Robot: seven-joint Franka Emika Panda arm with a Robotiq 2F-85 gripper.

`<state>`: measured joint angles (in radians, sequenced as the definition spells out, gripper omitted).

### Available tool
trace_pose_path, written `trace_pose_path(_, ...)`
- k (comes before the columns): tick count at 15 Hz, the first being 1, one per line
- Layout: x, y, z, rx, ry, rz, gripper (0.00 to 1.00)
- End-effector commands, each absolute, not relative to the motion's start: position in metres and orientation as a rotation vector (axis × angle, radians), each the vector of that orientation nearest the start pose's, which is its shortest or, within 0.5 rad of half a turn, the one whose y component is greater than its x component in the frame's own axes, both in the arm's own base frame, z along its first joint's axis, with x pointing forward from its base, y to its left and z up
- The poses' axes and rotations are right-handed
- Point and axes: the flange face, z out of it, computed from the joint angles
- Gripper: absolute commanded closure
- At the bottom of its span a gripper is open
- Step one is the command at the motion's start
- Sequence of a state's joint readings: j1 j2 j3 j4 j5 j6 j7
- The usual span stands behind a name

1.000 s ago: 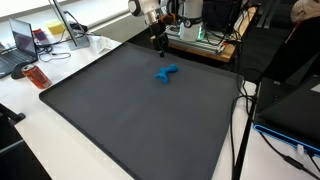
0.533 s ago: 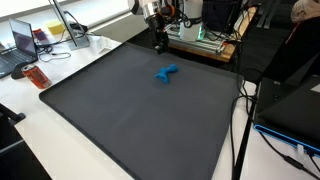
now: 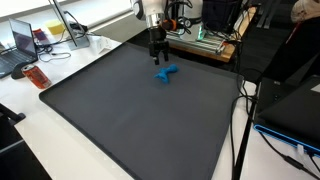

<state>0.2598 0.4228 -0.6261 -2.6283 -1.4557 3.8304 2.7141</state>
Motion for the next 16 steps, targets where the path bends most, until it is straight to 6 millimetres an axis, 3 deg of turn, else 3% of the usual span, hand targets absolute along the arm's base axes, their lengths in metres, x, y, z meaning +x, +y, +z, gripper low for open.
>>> trace_pose_path(1, 0.361, 0.006, 0.186, -1.870, 1.926, -0.042, 0.00)
trace_pose_path(4, 0.357, 0.019, 0.182, -1.869, 2.040, -0.092, 0.00)
trace_pose_path(8, 0.360, 0.040, 0.192, -1.870, 2.155, -0.187, 0.00)
trace_pose_path(11, 0.380, 0.058, 0.200, -1.865, 2.197, -0.257, 0.00)
trace_pose_path(13, 0.376, 0.072, 0.212, -1.860, 2.247, -0.305, 0.00)
trace_pose_path(16, 0.386, 0.092, 0.220, -1.879, 2.355, -0.335, 0.00)
